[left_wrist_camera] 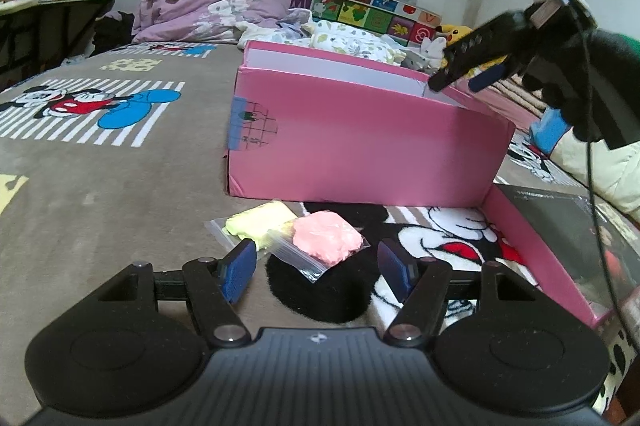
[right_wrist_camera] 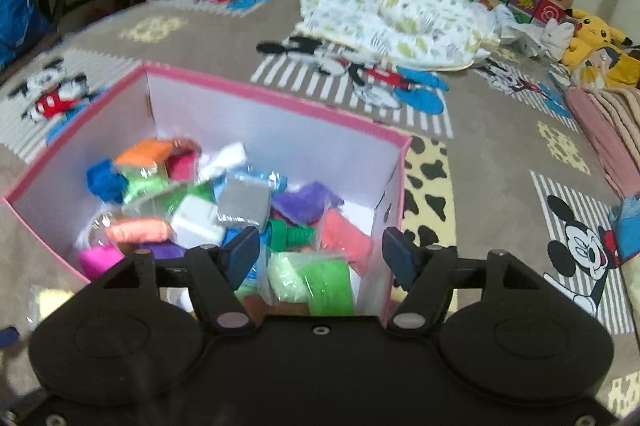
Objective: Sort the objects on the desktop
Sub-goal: 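Lower the left gripper onto the pink clay packet and close it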
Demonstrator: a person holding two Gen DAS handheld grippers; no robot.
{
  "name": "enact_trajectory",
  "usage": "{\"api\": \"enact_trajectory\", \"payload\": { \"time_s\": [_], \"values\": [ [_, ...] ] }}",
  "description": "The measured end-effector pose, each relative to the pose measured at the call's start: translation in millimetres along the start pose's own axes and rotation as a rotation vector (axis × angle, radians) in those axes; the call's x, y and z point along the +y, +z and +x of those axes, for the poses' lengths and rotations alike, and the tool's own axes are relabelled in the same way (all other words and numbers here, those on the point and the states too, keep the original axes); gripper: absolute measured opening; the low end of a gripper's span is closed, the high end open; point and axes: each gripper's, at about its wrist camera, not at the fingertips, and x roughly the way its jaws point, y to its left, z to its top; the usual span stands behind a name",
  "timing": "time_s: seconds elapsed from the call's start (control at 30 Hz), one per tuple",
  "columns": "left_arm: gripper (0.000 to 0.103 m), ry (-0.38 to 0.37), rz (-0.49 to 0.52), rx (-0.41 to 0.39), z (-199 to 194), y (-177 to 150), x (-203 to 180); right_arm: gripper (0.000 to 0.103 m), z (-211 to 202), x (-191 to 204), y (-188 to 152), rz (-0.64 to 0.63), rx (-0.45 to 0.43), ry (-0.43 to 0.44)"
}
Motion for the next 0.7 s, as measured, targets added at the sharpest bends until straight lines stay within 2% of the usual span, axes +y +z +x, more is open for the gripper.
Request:
{"api": "enact_trajectory", "payload": {
  "time_s": [0.27,0.4,0.47,0.57,0.7],
  "values": [
    [0.066,0.013,0.092,-0.026,8,3,-5,0.071,-30,-13,-10,0.082,-0.01,0.095],
    [0.066,-0.024,0.114,-0.015,24,11,-7,0.071,-41,-19,-20,0.098,0.015,0.134],
    [0.066,-0.03,0.158,-0.002,35,13,-12,0.071,-47,-23,-26,0.109,0.022,0.151],
    [0.066,-0.02,0.232,0.058,52,13,-21,0.072,-55,-27,-33,0.119,0.031,0.178],
    [0.066,-0.116,0.355,0.151,44,9,-36,0.072,-61,-27,-41,0.095,0.041,0.191]
  ]
}}
